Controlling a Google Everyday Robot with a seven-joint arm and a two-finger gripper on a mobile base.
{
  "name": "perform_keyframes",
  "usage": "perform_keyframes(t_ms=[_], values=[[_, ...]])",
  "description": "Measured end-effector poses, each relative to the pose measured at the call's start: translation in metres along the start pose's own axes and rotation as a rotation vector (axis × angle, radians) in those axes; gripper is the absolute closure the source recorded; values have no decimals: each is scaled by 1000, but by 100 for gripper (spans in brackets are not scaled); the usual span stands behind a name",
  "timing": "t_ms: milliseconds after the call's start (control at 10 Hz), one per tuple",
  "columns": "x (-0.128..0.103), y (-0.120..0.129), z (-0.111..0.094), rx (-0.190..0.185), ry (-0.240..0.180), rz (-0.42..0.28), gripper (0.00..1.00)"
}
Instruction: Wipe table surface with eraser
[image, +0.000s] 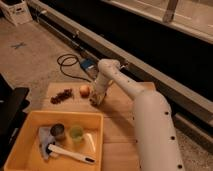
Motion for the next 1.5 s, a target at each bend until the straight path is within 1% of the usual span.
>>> perform_keyframes(t_ms=[100,300,400,500,600,700,800,900,1000,1100,1200,1300,1500], values=[[-7,-3,2,10,-17,-16,100],[-19,-3,6,15,-38,-26,100],[-28,8,6,5,-52,-10,100],[-31,14,3,-4,-52,12,100],[-33,19,0,-15,-47,28,100],[-30,31,-7,-34,-34,55,100],[-22,49,-18,-60,-12,92,100],[-15,55,-24,-78,15,110,100],[-2,62,-29,-120,48,132,100],[18,57,-30,-139,71,147,100],[28,54,-31,-137,80,151,100],[39,49,-31,-124,87,151,100],[49,29,-29,-99,84,124,100]])
